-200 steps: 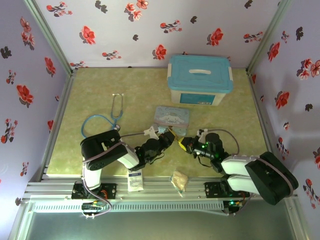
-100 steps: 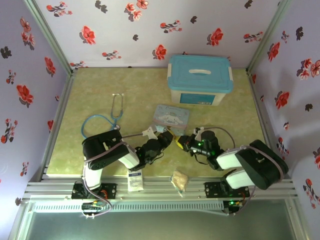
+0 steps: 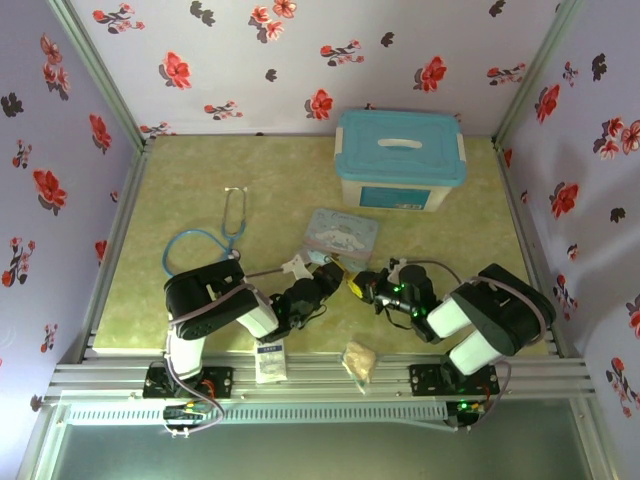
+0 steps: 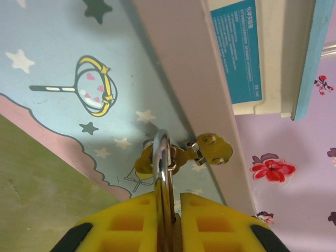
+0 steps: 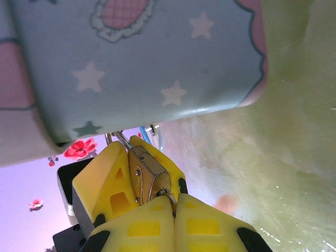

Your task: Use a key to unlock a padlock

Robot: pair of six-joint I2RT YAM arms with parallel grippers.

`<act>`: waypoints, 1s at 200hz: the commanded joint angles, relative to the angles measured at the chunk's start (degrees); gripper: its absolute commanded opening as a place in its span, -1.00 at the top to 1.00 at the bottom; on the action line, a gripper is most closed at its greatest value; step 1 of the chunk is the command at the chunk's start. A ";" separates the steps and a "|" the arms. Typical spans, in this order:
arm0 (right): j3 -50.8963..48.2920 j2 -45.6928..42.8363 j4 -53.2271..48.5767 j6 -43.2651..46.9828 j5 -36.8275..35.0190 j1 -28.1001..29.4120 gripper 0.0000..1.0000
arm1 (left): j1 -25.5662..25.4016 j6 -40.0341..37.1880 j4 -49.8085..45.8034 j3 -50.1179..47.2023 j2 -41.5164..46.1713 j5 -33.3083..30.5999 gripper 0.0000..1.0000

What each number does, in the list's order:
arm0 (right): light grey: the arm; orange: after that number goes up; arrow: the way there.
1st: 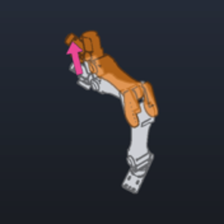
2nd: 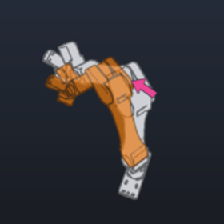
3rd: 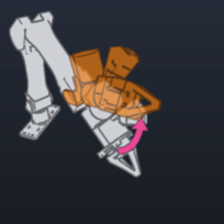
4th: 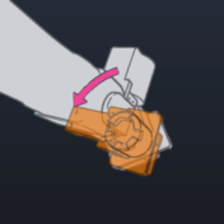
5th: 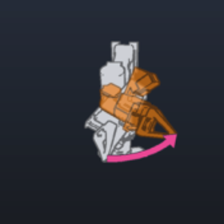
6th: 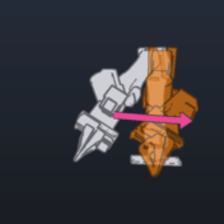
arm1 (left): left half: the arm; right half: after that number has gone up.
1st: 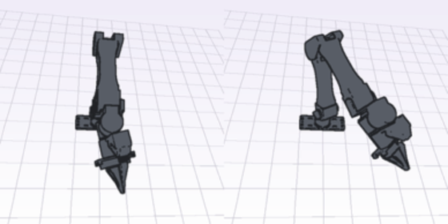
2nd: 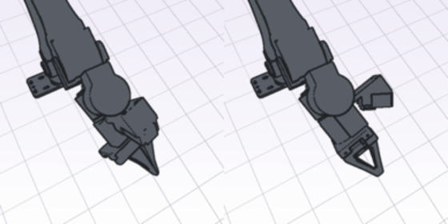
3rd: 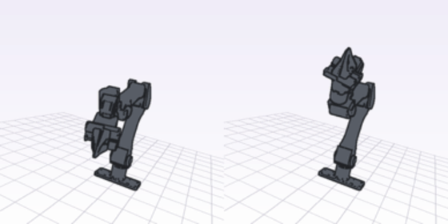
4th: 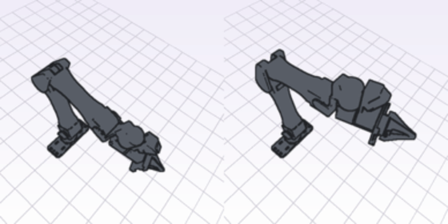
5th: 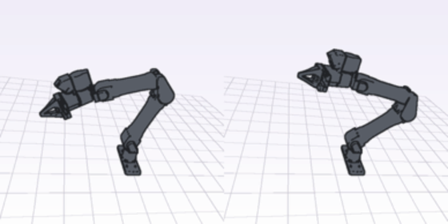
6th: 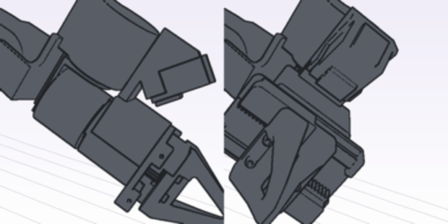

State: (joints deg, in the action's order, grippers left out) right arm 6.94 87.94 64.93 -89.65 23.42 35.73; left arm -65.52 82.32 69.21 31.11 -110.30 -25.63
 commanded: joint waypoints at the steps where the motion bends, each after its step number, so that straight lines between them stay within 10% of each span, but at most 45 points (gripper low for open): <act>1: 7.79 -5.38 -11.50 12.46 -3.61 5.04 1.00 | -3.72 2.87 6.20 2.86 0.45 12.53 1.00; 17: 11.06 -8.91 -22.40 16.86 -5.48 7.04 1.00 | -3.68 3.18 6.20 3.01 0.18 12.80 1.00; 58: 6.95 -5.19 -6.92 10.90 -3.61 4.45 0.92 | -3.77 2.69 6.24 2.51 0.92 12.75 1.00; 95: 4.88 -3.57 -3.64 11.54 -3.34 4.29 0.21 | -3.83 2.69 6.21 0.91 1.10 11.93 1.00; 141: 13.60 -18.59 -57.73 38.82 -16.04 8.59 0.11 | -3.84 -1.41 4.70 -1.99 2.64 8.13 1.00; 200: 15.24 -28.65 -73.29 56.40 -22.13 9.65 0.15 | -3.96 -1.94 0.54 -2.32 3.54 8.01 1.00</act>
State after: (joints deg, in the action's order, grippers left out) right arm 19.59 62.28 1.67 -43.70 6.85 44.49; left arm -68.51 83.00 68.84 28.67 -109.95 -19.79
